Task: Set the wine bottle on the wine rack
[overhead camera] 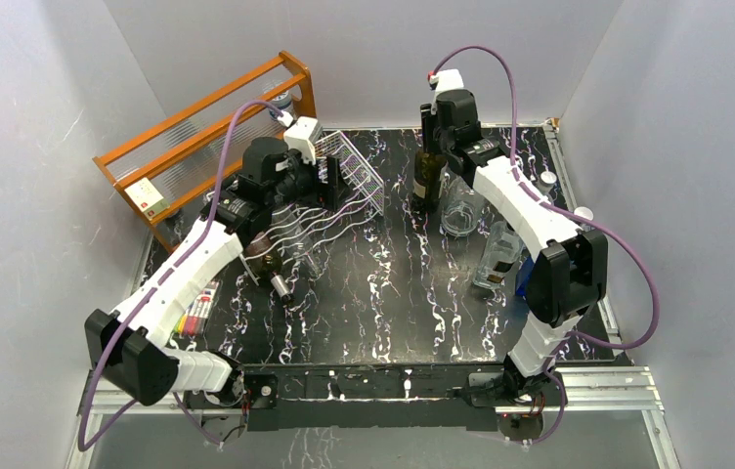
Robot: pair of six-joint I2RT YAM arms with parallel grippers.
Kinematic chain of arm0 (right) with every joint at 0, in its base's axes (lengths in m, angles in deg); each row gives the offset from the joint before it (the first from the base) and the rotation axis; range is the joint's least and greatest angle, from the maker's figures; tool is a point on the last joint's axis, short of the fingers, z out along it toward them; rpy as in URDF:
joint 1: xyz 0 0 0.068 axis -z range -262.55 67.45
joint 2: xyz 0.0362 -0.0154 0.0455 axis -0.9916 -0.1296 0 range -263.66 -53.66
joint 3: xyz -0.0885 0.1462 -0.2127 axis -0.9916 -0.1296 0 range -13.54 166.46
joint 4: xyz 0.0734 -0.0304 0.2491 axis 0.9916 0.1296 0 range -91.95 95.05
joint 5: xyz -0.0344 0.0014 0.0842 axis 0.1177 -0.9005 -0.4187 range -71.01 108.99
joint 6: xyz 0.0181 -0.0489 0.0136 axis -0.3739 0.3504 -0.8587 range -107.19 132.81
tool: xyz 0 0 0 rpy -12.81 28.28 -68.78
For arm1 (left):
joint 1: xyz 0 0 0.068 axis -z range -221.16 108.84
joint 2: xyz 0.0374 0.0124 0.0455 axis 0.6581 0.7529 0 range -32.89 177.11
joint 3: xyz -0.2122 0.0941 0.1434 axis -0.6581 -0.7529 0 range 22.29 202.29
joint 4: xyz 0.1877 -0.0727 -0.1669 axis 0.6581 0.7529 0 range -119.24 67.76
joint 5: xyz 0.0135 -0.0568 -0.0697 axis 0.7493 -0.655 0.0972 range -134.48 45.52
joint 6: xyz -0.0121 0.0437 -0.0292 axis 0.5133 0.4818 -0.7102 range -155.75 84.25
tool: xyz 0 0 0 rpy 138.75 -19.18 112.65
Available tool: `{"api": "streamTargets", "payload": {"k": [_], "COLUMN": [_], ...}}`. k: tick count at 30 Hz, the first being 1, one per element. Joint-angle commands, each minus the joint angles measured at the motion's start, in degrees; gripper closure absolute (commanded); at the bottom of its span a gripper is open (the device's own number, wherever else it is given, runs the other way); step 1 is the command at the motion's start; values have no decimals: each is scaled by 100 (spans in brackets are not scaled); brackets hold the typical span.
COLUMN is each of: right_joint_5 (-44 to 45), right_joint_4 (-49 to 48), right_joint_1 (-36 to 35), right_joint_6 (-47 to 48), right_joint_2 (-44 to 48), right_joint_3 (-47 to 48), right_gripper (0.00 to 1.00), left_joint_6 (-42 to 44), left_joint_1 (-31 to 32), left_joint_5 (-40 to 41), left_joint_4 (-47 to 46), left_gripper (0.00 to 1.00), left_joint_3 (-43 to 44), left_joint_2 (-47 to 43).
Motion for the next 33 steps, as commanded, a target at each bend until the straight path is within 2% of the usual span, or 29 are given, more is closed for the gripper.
{"api": "streamTargets", "payload": {"k": [1, 8, 18, 22, 27, 33], "right_joint_5": [-453, -1186, -1858, -2366, -3171, -4216], "right_joint_4": [-137, 496, 1067, 1347, 1292, 1078], "right_joint_1": [10, -4, -20, -20, -25, -25], "right_joint_6": [44, -451, -784, -755, -824, -989], "right_joint_2": [355, 891, 2355, 2737, 3257, 3548], "right_joint_3": [186, 108, -929, -1217, -1670, -1970], "right_gripper": [84, 87, 91, 94, 95, 98], "left_joint_6": [-298, -621, -651, -679, -491, -523], "left_joint_1": [12, 14, 31, 120, 263, 640], "left_joint_5": [-145, -226, -1247, -1570, -2095, -2566], "left_joint_4": [-430, -1082, -1413, -1559, -1873, -2962], "left_gripper": [21, 18, 11, 4, 2, 5], "left_joint_3": [-290, -876, -1278, -1592, -1958, -2800], "left_joint_2": [-418, -700, -709, -748, -909, -1083]}}
